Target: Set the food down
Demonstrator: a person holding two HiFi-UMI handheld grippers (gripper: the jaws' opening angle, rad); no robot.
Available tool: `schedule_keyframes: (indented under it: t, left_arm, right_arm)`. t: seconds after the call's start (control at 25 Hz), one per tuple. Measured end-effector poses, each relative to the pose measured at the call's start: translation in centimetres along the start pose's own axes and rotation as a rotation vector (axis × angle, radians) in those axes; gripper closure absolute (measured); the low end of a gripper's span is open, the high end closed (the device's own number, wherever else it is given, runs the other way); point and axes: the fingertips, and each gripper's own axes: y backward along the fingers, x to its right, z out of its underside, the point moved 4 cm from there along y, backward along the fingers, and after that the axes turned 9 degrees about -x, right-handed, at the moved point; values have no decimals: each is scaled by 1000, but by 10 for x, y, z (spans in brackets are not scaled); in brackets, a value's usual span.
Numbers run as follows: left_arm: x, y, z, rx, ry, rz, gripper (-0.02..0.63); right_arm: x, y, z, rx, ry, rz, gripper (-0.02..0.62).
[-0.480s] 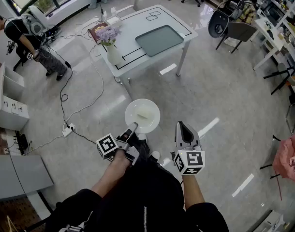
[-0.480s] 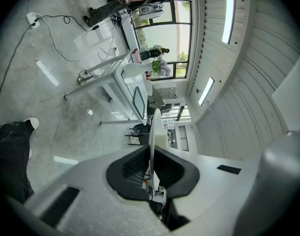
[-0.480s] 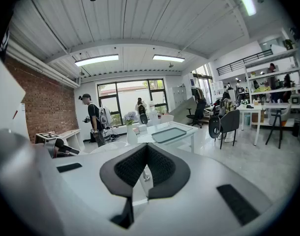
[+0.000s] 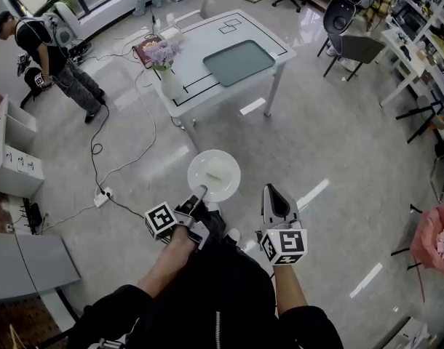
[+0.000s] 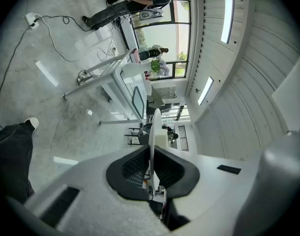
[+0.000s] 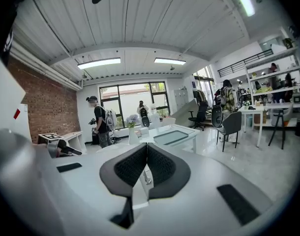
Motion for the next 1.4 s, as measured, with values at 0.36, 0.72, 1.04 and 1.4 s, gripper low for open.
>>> schedule_keyframes:
  t: [0.36, 0.72, 1.04, 1.4]
  left_arm:
    - [-3, -17, -10, -17, 8, 3, 584]
    - [2, -66, -39, -53, 15, -3, 584]
    - [4, -123, -81, -81, 17, -7, 584]
    - [8, -171, -128, -126, 15, -21, 584]
  right_arm:
    - [7, -15, 0, -11, -2, 3, 584]
    - [36, -51, -20, -32, -12, 42, 584]
    - [68, -102, -46, -46, -11, 64, 584]
    - [86, -158, -74, -62, -19, 88, 584]
